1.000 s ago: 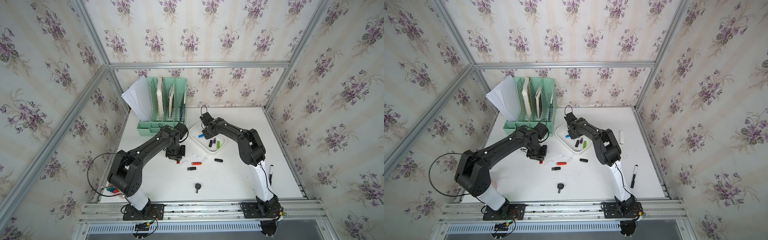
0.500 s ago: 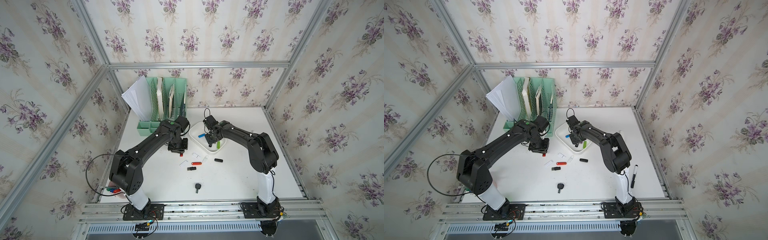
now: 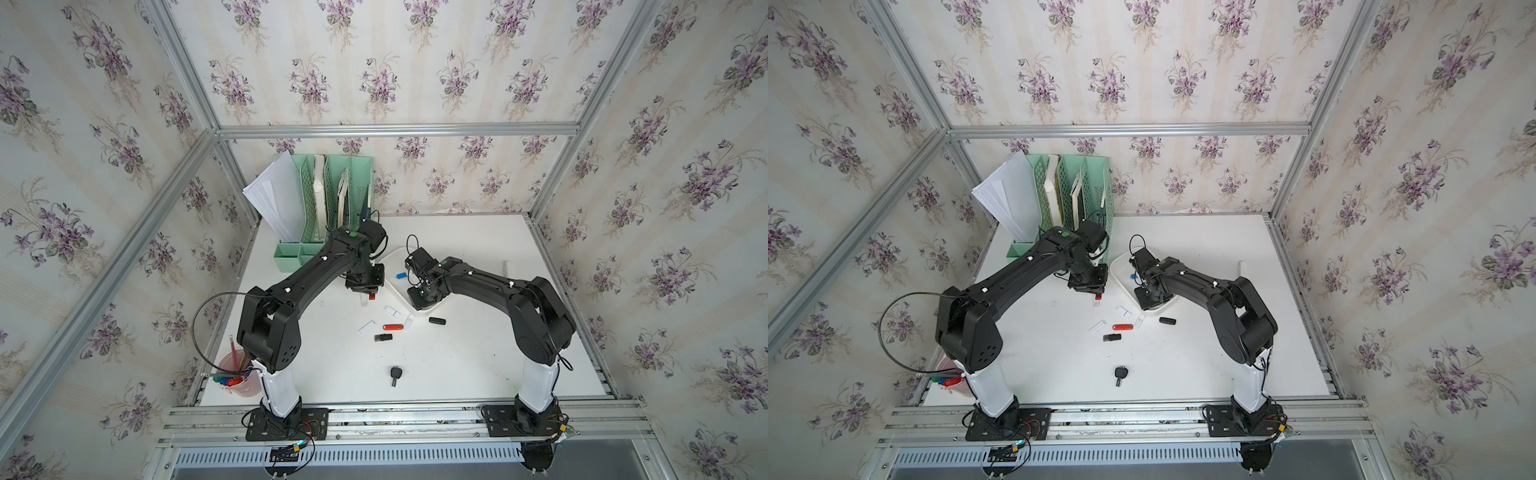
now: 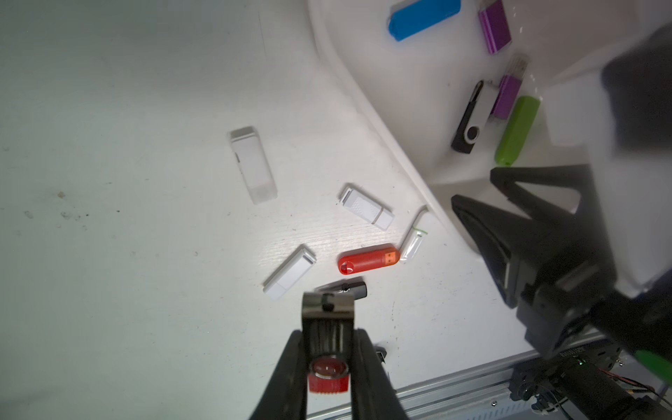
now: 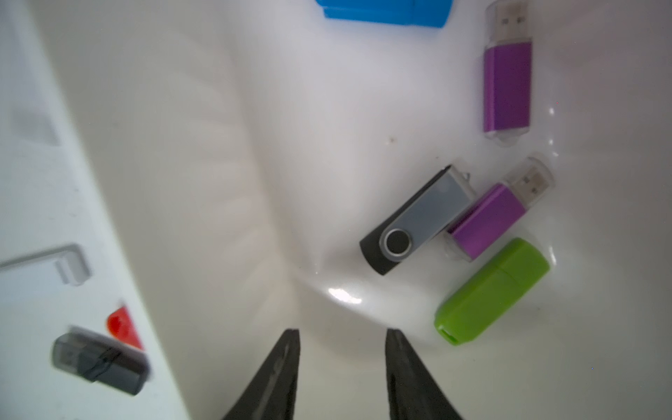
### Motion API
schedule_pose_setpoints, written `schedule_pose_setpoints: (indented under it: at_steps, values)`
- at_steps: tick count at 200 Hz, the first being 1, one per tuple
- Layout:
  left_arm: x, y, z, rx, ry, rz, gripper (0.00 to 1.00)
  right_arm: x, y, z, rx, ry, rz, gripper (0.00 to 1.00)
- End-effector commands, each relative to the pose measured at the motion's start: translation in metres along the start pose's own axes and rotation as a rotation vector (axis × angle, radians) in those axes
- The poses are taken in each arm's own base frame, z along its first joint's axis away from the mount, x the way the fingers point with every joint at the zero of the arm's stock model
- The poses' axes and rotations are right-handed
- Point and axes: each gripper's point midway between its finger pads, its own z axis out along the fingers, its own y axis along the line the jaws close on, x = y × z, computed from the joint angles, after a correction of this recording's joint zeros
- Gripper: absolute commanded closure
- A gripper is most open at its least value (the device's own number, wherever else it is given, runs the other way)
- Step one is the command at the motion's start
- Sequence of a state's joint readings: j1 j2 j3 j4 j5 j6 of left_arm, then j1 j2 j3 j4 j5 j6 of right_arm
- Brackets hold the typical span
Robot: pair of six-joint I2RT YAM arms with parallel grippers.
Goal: Put the usb flash drive into the storage box
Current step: Place the USB flash in the storage box.
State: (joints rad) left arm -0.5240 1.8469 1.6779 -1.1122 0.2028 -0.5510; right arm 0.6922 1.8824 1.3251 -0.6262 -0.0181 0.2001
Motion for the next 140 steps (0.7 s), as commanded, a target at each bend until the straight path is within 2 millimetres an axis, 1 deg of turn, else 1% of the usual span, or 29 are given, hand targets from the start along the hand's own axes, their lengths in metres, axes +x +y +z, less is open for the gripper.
schedule_pose_setpoints:
  at_steps: [1,13,31,42,58,74,102,108,118,128,137,138,140]
  values:
    - [-0.006,-0.009,-0.003,0.024,0.004,0.025,0.78,-0.016,0.001,-0.016,-0.014,-0.099,0.086,0.56]
    - [-0.013,-0.015,-0.003,0.036,0.0,0.032,0.78,-0.022,-0.006,-0.032,0.017,-0.157,0.118,0.54]
    - [-0.022,-0.025,0.001,0.052,0.002,0.047,0.78,-0.028,-0.02,-0.062,0.081,-0.241,0.164,0.51]
    - [-0.028,-0.033,0.005,0.067,0.006,0.056,0.78,-0.027,-0.031,-0.077,0.128,-0.271,0.193,0.51]
    - [-0.035,-0.048,0.016,0.099,0.015,0.071,0.79,-0.018,-0.048,-0.093,0.178,-0.291,0.243,0.5]
    - [-0.043,-0.064,0.028,0.123,0.029,0.094,0.79,-0.005,-0.064,-0.1,0.196,-0.3,0.3,0.5]
    - [-0.059,-0.082,0.046,0.161,0.04,0.106,0.79,0.025,-0.089,-0.1,0.226,-0.283,0.401,0.5]
    - [-0.061,-0.089,0.048,0.193,0.049,0.108,0.79,0.031,-0.092,-0.101,0.228,-0.282,0.42,0.5]
    - [-0.066,-0.095,0.055,0.214,0.054,0.109,0.79,0.039,-0.099,-0.101,0.242,-0.278,0.449,0.49]
    - [-0.07,-0.1,0.061,0.231,0.062,0.111,0.79,0.046,-0.105,-0.102,0.248,-0.275,0.476,0.49]
    - [-0.073,-0.102,0.067,0.238,0.069,0.11,0.79,0.05,-0.105,-0.103,0.244,-0.274,0.489,0.49]
    - [-0.073,-0.102,0.067,0.238,0.069,0.11,0.79,0.051,-0.112,-0.103,0.251,-0.275,0.507,0.49]
    - [-0.073,-0.103,0.068,0.239,0.07,0.112,0.79,0.052,-0.117,-0.104,0.255,-0.277,0.524,0.49]
